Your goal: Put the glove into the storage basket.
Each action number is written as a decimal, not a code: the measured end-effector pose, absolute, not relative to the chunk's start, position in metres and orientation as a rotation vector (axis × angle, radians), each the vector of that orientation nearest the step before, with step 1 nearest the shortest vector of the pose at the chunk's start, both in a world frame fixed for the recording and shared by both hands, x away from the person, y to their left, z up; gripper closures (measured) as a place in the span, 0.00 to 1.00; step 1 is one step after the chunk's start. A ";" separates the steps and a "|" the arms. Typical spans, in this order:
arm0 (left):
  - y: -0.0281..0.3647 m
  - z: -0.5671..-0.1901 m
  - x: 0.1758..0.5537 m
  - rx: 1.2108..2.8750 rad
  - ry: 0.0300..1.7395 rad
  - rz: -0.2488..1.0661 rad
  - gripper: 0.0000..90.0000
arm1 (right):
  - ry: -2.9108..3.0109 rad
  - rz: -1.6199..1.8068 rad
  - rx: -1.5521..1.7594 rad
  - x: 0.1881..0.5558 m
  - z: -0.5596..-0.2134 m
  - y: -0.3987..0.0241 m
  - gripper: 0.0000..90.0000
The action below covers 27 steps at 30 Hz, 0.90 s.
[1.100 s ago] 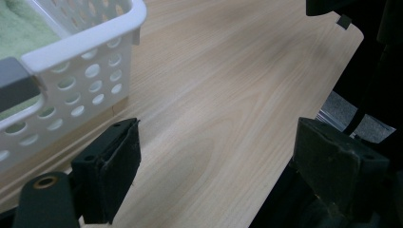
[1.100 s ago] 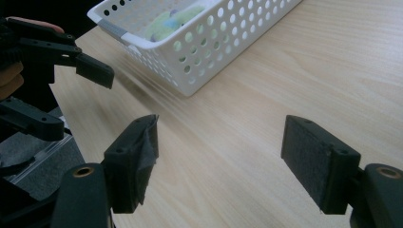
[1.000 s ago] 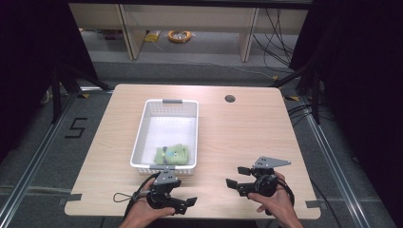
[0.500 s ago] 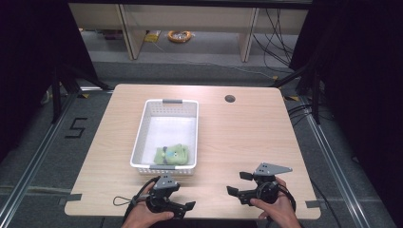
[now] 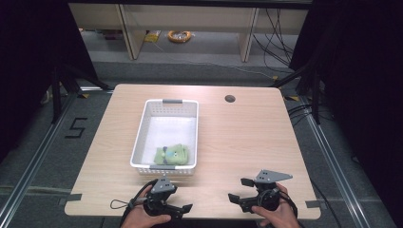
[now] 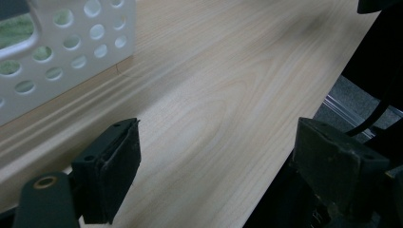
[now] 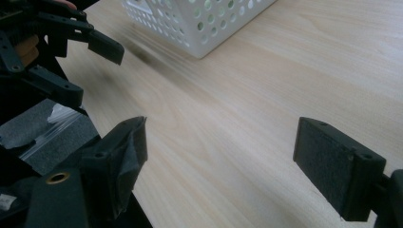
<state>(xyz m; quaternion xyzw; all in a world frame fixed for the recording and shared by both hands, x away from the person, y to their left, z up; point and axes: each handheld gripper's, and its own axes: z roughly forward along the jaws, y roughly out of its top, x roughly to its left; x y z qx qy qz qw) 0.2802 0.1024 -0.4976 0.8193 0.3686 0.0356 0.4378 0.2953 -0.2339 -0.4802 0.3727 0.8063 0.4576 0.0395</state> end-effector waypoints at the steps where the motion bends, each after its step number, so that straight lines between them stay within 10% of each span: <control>1: 0.103 -0.498 0.280 2.040 0.912 0.091 0.17 | 2.489 1.422 1.117 0.295 -0.480 -0.235 0.22; 27: 0.108 -0.510 0.261 2.124 0.877 0.184 0.17 | 2.575 1.200 1.008 0.263 -0.500 -0.240 0.18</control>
